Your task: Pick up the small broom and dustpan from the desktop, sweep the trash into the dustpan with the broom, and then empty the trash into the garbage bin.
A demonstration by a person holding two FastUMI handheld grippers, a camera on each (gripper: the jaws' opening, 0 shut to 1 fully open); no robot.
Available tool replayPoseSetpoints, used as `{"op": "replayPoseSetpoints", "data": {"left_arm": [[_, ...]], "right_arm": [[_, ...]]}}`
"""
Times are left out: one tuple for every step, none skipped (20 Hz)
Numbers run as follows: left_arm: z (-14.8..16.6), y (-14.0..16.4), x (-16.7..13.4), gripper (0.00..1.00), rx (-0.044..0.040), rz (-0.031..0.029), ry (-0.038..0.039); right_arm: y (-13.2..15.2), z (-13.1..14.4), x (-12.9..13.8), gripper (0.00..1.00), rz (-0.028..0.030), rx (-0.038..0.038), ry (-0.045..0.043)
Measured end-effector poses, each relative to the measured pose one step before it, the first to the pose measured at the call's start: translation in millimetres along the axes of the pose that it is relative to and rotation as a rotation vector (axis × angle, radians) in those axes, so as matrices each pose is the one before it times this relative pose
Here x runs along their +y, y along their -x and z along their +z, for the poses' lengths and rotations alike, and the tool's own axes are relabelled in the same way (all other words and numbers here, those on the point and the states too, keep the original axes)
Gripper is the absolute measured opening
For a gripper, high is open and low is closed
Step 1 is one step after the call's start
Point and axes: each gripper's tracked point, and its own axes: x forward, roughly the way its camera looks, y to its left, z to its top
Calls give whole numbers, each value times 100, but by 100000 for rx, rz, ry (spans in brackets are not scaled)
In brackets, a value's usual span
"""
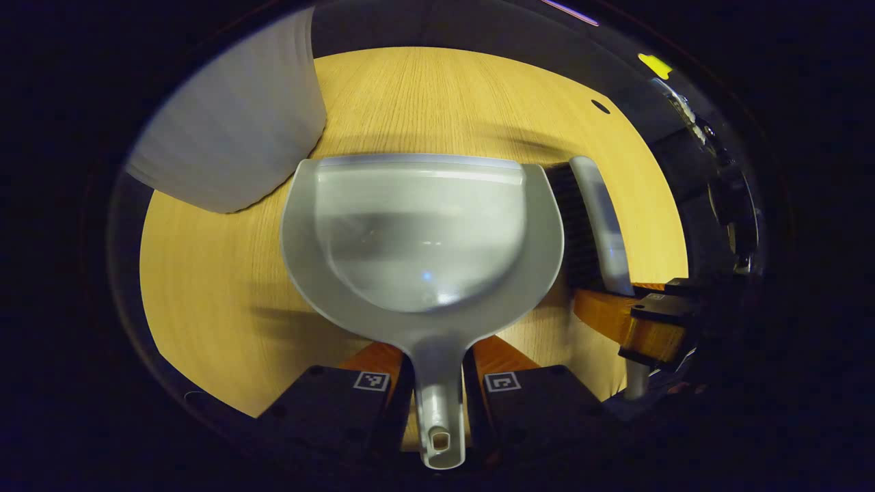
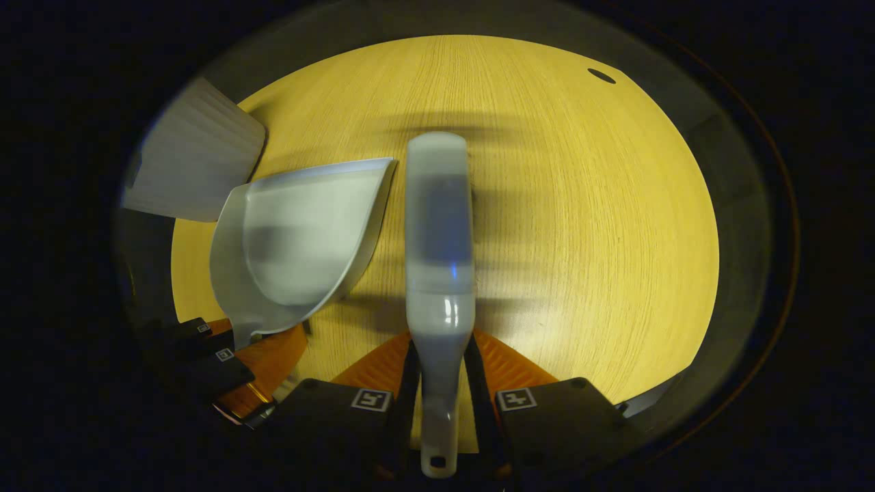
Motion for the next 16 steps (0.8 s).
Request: {"op": "replayPoseSetpoints", "data": {"left_arm": [[176, 122, -349, 53, -1383, 11, -319], [-15, 240, -63, 64, -421, 510, 62], [134, 324, -91, 70, -503, 85, 327], [-7, 255, -30, 73, -717, 1197, 538], [104, 491, 240, 83, -855, 1824, 332], [-82, 492, 40, 84, -1182, 504, 173], [-109, 921, -85, 84, -1243, -33, -96], [-91, 1121, 25, 84, -2083, 277, 48], [-141, 1313, 102, 84, -2611, 406, -300], [-314, 1330, 96, 84, -3289, 323, -219], [-415, 1770, 5, 84, -3808, -228, 148], [-130, 1434, -145, 84, -5024, -1084, 216], [-260, 1847, -206, 84, -5972, -1877, 178], [-231, 2051, -199, 84, -6877, -2210, 171], [-36, 2294, -268, 84, -7736, -3204, -431], [190, 2601, -343, 83, -9587, -3510, -734]], "right_arm": [[375, -63, 316, 46, 801, -926, -54], [348, 452, 185, 48, 804, -947, -23], [237, 139, 21, 58, 728, -1249, 351], [213, 200, -79, 73, -54, -488, 1039], [451, 234, -141, 73, 138, -784, 1283], [564, 284, -22, 71, 559, -1467, 798], [678, 296, 23, 76, 459, -1808, 646], [925, 251, -33, 92, 55, -2016, 75], [1352, 205, 254, 100, 652, -2559, -449], [1111, 77, 256, 99, 1056, -2939, -612], [1311, -58, -50, 99, 148, -3889, -646], [1604, 34, 14, 99, -206, -5045, -422], [1943, -276, 239, 99, -179, -5234, -535], [2328, -46, 399, 99, 1038, -6904, -1509], [2308, 170, 486, 99, 1221, -7843, -1090], [2803, 546, 414, 99, 461, -9017, 311]]}}
